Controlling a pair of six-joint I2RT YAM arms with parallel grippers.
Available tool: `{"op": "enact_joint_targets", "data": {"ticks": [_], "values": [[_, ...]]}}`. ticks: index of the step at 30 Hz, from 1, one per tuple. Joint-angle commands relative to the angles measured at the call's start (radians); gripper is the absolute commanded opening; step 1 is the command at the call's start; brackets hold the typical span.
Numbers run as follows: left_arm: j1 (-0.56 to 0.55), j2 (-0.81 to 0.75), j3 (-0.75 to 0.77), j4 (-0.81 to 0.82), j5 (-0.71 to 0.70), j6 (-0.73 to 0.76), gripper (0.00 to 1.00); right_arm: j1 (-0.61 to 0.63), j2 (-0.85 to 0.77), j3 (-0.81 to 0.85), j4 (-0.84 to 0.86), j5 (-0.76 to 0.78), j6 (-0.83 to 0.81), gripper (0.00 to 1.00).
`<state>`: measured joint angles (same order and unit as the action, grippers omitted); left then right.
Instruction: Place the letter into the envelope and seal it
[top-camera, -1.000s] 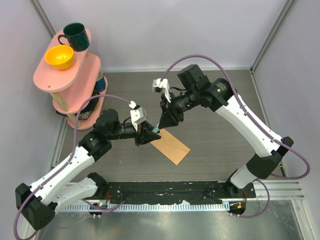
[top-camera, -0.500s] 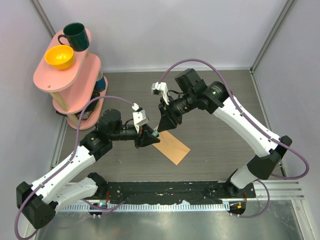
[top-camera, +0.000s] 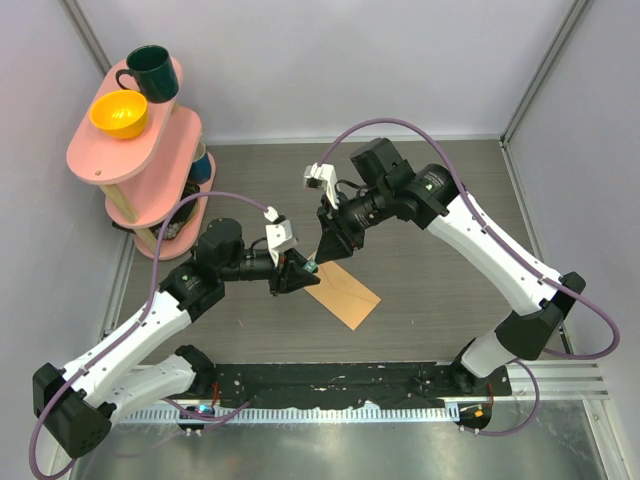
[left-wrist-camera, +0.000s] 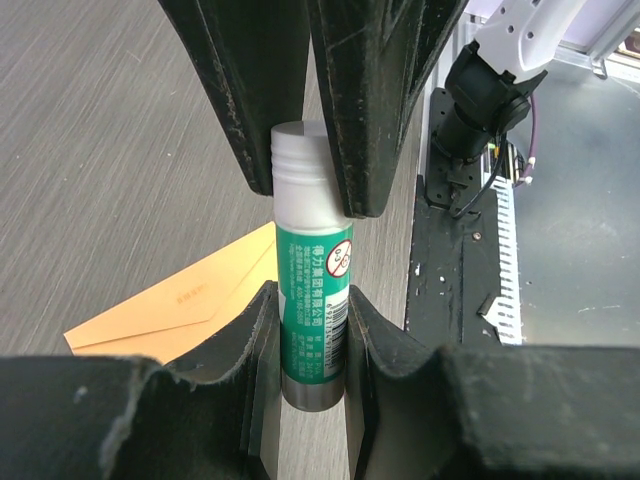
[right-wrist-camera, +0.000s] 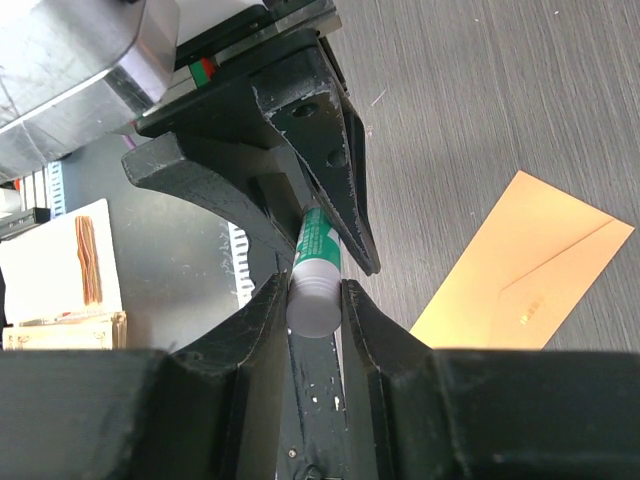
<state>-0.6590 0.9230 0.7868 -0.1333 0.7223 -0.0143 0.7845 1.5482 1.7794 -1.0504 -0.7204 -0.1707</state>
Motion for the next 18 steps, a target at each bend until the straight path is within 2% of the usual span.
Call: {"op": "enact_joint_targets", "data": {"ticks": [1, 7, 12, 18], "values": [[0.007, -0.010, 0.069, 0.274, -0.054, 0.039, 0.00, 0.062, 0.006, -0.061, -0.062, -0.045, 0.042, 0.01], [0.007, -0.010, 0.080, 0.255, -0.090, 0.074, 0.00, 0.058, -0.002, -0.092, -0.046, -0.040, 0.095, 0.01], [0.007, 0.000, 0.101, 0.239, -0.093, 0.085, 0.00, 0.058, -0.013, -0.189, -0.002, -0.085, 0.160, 0.01], [0.007, 0.000, 0.104, 0.225, -0.095, 0.097, 0.00, 0.025, 0.007, -0.137, 0.003, -0.060, 0.162, 0.01]]}}
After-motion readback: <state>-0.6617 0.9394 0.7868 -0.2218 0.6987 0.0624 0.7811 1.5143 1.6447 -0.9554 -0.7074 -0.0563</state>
